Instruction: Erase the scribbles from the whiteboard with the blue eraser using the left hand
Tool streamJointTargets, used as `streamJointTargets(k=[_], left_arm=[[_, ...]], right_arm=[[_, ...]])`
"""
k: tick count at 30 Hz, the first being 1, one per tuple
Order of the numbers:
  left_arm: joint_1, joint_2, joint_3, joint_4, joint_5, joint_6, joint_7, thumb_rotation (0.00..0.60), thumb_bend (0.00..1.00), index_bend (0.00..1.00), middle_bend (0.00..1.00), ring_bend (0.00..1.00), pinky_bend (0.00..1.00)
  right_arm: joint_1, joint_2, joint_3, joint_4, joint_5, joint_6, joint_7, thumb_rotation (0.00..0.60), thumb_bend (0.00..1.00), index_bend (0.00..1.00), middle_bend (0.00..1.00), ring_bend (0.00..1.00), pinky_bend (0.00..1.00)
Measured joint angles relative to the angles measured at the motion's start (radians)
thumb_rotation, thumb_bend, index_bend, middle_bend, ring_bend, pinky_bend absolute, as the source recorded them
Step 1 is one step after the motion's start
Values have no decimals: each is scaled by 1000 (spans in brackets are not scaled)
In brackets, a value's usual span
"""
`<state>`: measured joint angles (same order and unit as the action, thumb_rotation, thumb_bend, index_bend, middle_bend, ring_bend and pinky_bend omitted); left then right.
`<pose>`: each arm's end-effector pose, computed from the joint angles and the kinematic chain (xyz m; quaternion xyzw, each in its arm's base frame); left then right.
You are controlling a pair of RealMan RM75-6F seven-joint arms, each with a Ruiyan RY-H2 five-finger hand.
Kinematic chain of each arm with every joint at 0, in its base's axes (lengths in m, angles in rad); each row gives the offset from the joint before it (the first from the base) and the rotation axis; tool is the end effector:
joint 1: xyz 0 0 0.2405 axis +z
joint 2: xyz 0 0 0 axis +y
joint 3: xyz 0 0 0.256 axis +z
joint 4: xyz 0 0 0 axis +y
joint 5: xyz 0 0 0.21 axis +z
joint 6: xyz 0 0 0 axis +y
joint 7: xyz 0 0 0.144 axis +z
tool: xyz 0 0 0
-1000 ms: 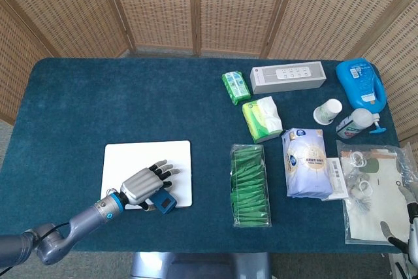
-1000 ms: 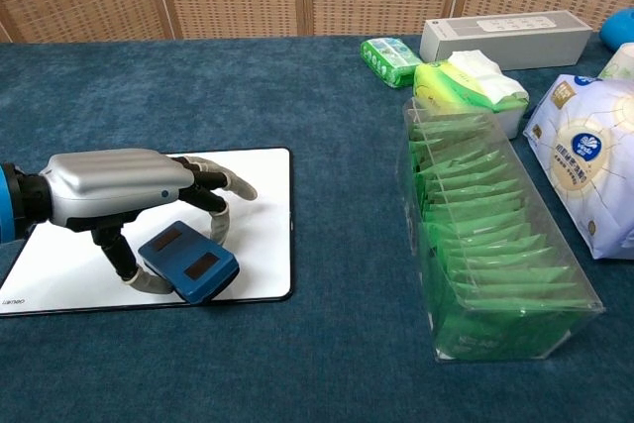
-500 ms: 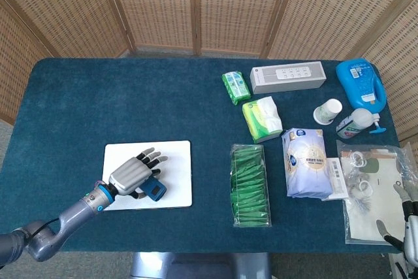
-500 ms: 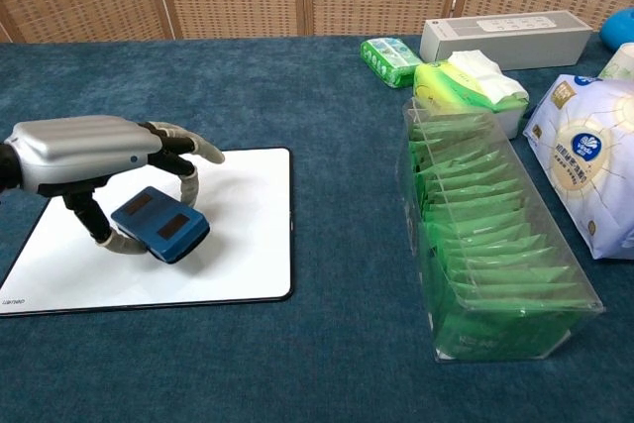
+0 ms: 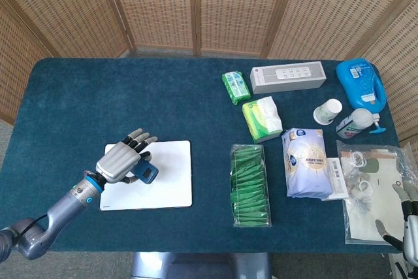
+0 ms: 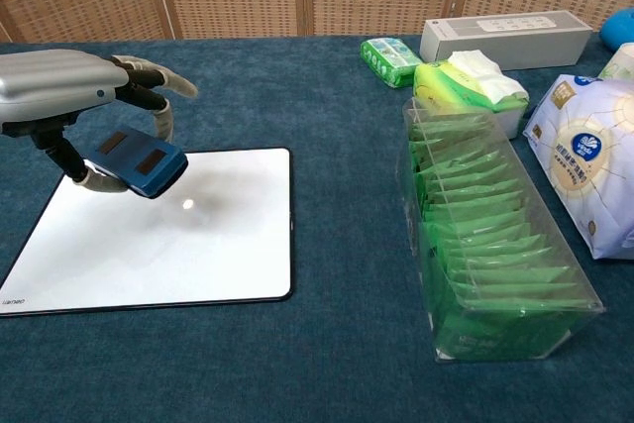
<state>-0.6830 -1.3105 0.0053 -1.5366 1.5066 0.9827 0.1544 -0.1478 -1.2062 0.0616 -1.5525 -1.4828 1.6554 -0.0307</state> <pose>-0.1885 0.3055 0.0306 -0.8275 -0.2739 -0.3342 0.3584 -0.3408 -0.1058 0.1616 0.5066 -0.3992 0.3605 0.6739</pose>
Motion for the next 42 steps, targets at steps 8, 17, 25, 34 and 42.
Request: streamJointTargets(k=[8, 17, 25, 34, 42], left_arm=[[-3, -6, -26, 5, -24, 2, 24, 600, 280, 697, 113, 0, 0], [-9, -30, -15, 6, -29, -30, 42, 600, 279, 696, 113, 0, 0], [-16, -90, 18, 50, -31, -85, 83, 600, 280, 697, 112, 0, 0], [-23, -111, 28, 64, -37, -110, 117, 600, 280, 694, 107, 0, 0], [-27, -117, 35, 51, -44, -125, 159, 600, 280, 695, 107, 0, 0]], right_arm=[[-3, 1, 0, 5, 4, 1, 8, 600, 230, 140, 113, 0, 35], [1, -4, 2, 15, 11, -9, 15, 600, 230, 140, 113, 0, 35], [-2, -2, 2, 20, 15, -6, 21, 600, 230, 139, 113, 0, 35], [-6, -4, 0, 23, 17, -5, 24, 600, 231, 140, 113, 0, 35], [-7, -4, 0, 26, 17, -3, 28, 600, 231, 140, 113, 0, 34]])
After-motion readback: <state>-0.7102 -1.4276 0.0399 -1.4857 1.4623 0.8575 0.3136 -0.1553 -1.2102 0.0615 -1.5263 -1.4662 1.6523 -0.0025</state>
